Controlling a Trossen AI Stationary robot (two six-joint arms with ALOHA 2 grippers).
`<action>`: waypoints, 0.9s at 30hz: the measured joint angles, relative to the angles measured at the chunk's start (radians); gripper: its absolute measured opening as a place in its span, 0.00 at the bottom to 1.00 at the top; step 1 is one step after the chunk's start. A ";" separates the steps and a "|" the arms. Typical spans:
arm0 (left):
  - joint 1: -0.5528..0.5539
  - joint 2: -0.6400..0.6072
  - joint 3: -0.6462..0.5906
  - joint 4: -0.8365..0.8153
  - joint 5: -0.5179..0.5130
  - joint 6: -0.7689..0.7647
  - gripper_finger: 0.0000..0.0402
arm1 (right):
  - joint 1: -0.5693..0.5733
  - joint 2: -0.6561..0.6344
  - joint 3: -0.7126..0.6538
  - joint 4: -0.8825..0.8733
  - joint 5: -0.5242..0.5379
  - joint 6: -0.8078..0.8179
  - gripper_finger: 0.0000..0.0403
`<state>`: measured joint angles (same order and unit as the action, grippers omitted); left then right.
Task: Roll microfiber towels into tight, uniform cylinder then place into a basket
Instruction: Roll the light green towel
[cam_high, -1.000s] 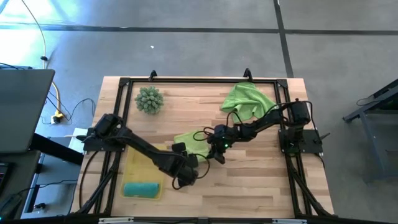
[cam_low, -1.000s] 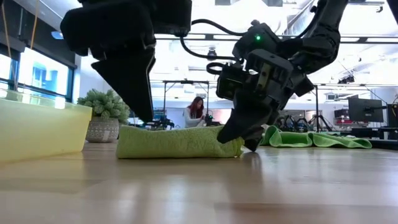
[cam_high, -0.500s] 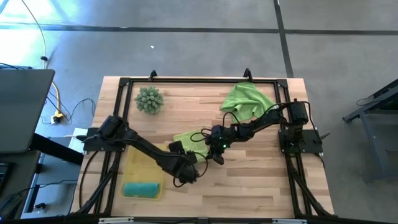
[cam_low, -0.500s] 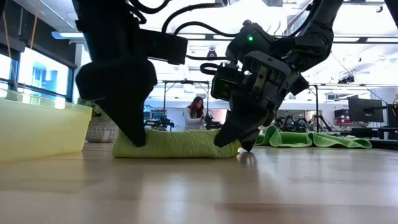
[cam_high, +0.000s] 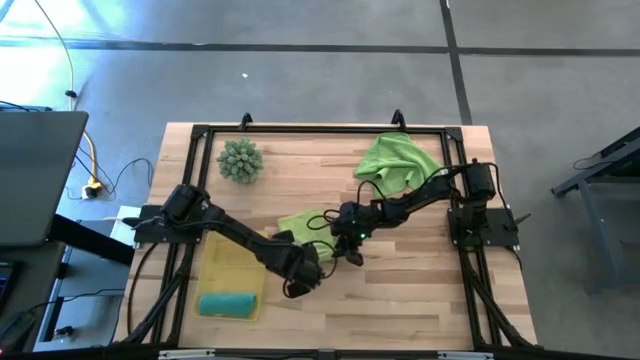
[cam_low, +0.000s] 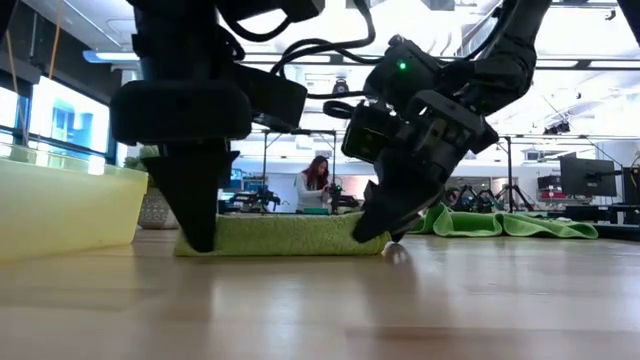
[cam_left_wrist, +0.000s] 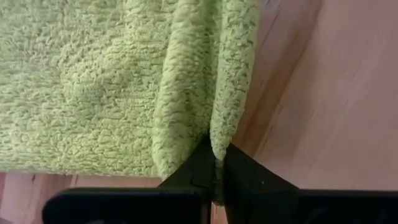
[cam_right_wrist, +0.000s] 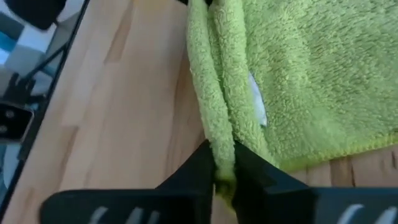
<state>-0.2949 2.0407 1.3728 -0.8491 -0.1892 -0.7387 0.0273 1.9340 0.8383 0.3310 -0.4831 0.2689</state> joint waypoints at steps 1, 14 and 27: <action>0.002 0.000 0.000 0.002 0.002 0.001 0.02 | -0.005 -0.008 0.000 -0.021 -0.002 -0.026 0.11; 0.024 -0.127 -0.235 0.425 0.134 0.041 0.00 | -0.071 -0.333 -0.049 -0.545 0.014 -0.346 0.27; 0.138 -0.202 -0.462 0.757 0.465 -0.140 0.00 | 0.026 -0.525 -0.496 0.367 0.142 -0.632 0.27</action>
<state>-0.1571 1.8385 0.9104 -0.0921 0.2763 -0.8785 0.0530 1.4092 0.3427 0.6984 -0.3409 -0.3631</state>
